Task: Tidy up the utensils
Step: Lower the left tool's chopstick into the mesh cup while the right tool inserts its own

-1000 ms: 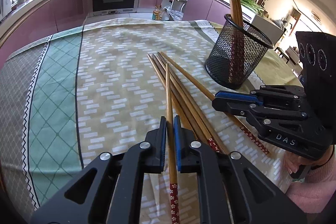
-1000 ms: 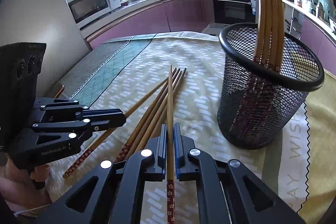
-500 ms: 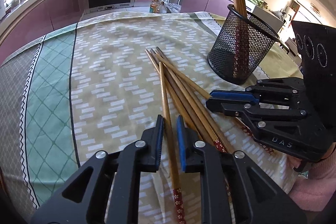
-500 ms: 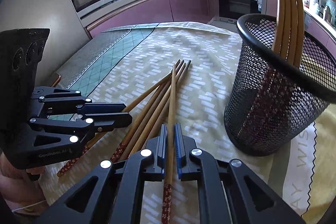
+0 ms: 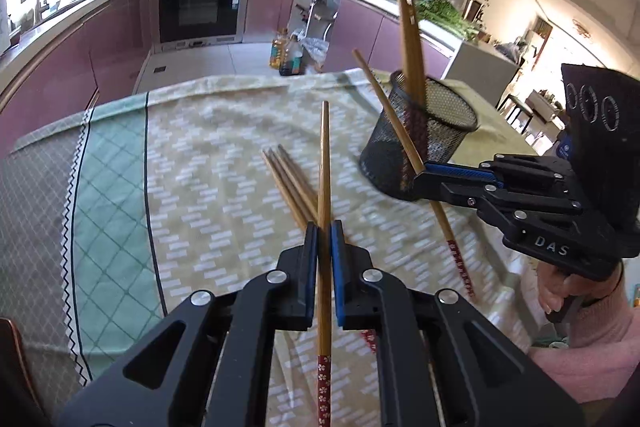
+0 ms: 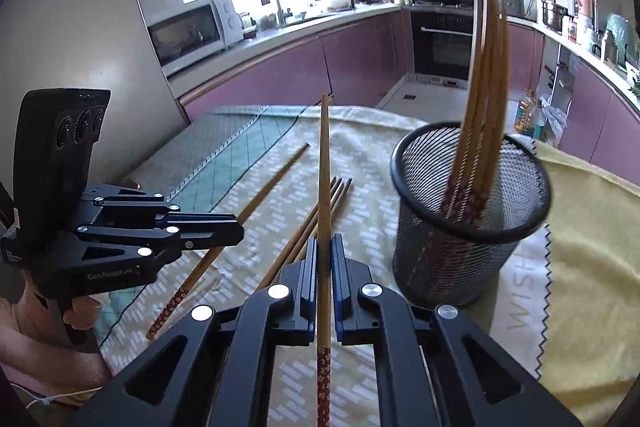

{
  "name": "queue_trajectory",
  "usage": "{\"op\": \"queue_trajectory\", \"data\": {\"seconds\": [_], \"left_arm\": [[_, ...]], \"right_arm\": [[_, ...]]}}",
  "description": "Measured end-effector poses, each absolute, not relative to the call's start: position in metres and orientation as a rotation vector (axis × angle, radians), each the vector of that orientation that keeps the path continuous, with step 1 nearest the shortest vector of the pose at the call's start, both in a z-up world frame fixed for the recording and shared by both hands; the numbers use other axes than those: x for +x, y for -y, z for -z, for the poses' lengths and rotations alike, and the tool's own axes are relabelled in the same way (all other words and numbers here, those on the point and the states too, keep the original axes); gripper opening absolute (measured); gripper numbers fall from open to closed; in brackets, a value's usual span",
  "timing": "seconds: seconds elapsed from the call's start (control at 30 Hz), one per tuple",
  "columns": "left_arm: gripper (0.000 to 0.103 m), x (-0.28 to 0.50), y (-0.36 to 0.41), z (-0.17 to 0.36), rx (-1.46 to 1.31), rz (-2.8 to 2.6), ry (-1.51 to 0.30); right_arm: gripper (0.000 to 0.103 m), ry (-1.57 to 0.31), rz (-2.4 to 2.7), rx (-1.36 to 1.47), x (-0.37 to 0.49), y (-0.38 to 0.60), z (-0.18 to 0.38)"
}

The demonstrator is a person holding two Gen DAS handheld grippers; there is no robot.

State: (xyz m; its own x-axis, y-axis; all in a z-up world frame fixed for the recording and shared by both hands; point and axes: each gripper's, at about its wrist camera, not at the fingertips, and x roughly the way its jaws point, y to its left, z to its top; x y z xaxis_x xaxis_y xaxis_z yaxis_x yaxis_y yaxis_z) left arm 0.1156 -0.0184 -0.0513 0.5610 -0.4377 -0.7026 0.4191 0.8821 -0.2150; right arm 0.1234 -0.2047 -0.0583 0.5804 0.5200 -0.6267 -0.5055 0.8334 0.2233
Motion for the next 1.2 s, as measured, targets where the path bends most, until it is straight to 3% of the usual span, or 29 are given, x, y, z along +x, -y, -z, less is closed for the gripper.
{"op": "queue_trajectory", "data": {"seconds": [0.63,1.2], "left_arm": [[0.007,0.089,0.012,-0.026,-0.114,0.668,-0.673],[0.007,0.126,0.048,-0.090,-0.130,0.708,-0.542]], "right_arm": [[0.006,-0.568,-0.551,0.112,0.107,0.258,0.012],[0.006,-0.445,-0.517,0.099,0.116,0.278,-0.036]]}}
